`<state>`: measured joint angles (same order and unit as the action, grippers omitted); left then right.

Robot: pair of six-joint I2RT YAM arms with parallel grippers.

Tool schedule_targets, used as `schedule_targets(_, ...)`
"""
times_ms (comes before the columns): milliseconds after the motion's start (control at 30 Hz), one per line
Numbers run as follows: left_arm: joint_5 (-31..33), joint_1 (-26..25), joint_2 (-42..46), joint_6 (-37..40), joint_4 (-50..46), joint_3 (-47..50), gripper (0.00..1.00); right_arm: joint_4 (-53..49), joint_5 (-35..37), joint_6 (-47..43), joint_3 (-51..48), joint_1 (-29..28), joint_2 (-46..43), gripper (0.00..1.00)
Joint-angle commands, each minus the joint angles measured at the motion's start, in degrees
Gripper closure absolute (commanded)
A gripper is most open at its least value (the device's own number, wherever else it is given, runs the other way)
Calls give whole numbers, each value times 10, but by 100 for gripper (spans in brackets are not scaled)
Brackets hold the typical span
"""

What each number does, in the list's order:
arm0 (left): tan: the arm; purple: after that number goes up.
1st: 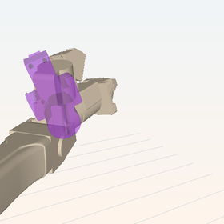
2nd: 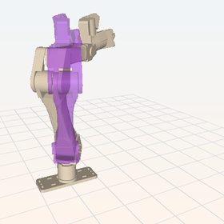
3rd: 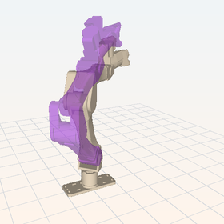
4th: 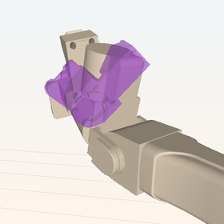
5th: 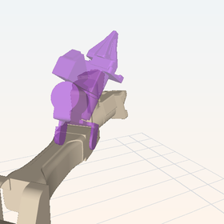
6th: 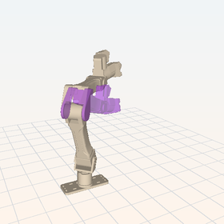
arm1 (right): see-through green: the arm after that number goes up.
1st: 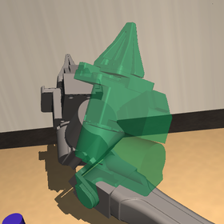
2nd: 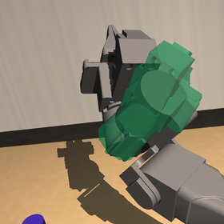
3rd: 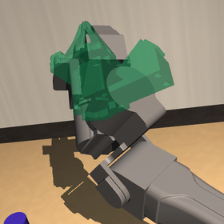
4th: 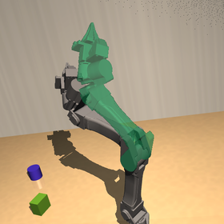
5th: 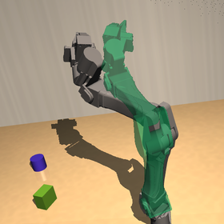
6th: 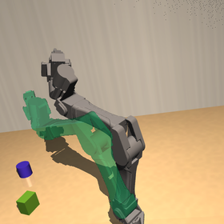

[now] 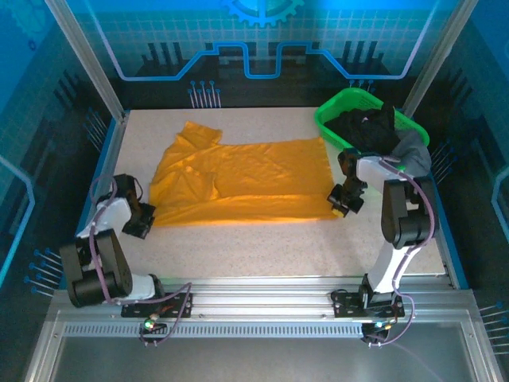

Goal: Fold and stack the t-shirts

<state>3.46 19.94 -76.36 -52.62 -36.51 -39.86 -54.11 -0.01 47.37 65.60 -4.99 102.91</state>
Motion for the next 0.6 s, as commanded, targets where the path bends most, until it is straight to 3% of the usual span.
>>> schedule_targets(0, 57, 9, 60, -54, -78, 30, 100, -46, 29, 17, -42, -7, -41, 100)
schedule_targets(267, 100, 9, 96, -75, -112, 54, 100, -42, 6, 32, -110, -4, -85, 100)
schedule_targets(300, 104, 9, 98, -76, -116, 50, 97, -42, 1, 30, -104, -4, -83, 96)
schedule_targets(367, 112, 9, 107, -79, -128, 34, 70, -46, 5, 20, -75, -13, -89, 81)
schedule_targets(400, 117, 7, 111, -81, -136, 24, 62, -49, 15, 14, -58, -20, -95, 73)
schedule_targets(467, 135, -14, 126, -88, -154, -8, 58, -50, 41, -9, -13, -45, -112, 57)
schedule_targets(567, 157, -83, 129, -95, -163, -63, 57, -30, 50, -53, 46, -85, -122, 48)
